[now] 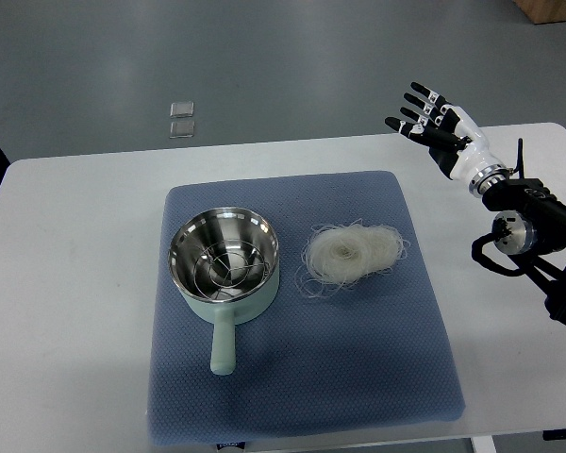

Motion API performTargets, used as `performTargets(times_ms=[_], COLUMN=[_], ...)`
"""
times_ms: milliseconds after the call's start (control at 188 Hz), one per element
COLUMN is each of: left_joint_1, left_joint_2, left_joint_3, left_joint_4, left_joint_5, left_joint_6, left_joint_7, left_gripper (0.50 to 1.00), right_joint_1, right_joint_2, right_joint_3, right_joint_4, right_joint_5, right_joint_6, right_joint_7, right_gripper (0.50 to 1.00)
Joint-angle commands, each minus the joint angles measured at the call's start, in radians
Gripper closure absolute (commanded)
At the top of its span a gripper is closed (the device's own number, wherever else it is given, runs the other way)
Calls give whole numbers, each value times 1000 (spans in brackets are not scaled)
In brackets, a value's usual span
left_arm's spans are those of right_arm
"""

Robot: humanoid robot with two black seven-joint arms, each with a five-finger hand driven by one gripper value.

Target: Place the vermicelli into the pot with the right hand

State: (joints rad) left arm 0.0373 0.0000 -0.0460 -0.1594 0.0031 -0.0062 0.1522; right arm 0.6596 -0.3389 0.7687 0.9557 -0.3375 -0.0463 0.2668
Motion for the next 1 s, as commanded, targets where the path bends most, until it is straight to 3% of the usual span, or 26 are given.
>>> performTargets(times_ms=[0, 997], left_joint_1=[0, 0], left_joint_2=[0, 0], left_joint_3=[0, 2], left_joint_4=[0, 6], left_joint_5=[0, 0], left_joint_6=[0, 0], left_joint_7=[0, 0], left_gripper=[500, 500], right_joint_1=[0, 0], right_joint_2=[1, 0], right_joint_3=[-2, -14], right_joint_4=[0, 0], right_joint_5=[0, -5], right_joint_6=[0, 5], right_joint_7=[0, -3], right_gripper=[576, 576])
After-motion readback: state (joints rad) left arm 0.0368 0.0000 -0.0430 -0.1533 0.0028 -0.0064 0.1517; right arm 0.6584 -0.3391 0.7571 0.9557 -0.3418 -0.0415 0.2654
